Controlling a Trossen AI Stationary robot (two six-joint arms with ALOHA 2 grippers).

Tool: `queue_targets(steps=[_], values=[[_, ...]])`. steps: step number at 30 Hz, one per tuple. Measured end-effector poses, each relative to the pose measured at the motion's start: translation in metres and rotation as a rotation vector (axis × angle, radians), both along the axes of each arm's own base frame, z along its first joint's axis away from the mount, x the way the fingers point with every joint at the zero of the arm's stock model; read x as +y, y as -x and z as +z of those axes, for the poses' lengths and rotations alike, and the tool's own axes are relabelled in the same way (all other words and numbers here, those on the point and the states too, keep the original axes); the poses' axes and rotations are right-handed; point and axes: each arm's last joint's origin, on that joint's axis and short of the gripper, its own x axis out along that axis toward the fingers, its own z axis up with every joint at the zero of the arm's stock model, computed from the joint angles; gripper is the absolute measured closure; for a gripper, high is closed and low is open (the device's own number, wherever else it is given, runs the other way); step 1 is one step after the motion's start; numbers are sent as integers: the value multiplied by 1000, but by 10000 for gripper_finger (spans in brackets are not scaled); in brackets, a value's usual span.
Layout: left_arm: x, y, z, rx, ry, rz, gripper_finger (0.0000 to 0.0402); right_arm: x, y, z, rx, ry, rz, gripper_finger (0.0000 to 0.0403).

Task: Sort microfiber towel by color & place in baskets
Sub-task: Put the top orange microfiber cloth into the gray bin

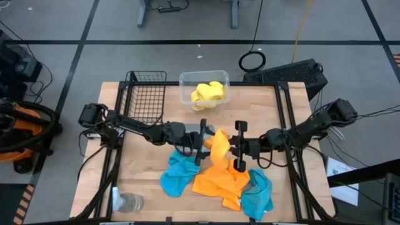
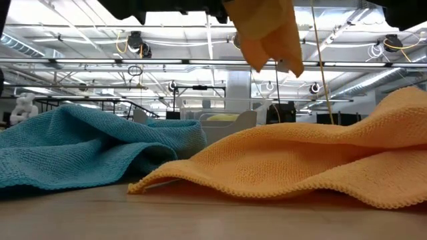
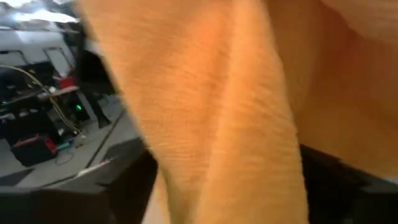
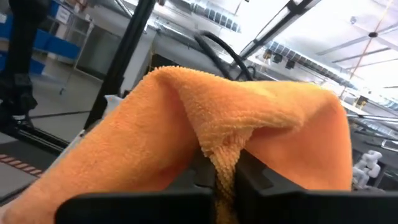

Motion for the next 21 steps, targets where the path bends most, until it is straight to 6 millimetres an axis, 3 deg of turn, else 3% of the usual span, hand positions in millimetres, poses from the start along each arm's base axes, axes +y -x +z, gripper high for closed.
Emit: queue_targets(steps=[7,9,17,21], values=[[-3,-2,1,40,-29,-8,339,-3,-2,0,27,-114,-105,357],[-1,-1,2,39,-19,0,382,-4,-2,-2,60,-130,-145,341],[4,9,12,111,-7,86,388,-9,14,-5,249,-216,-349,265],[5,19,24,122,14,90,389,-7,24,-7,323,-230,-370,237]])
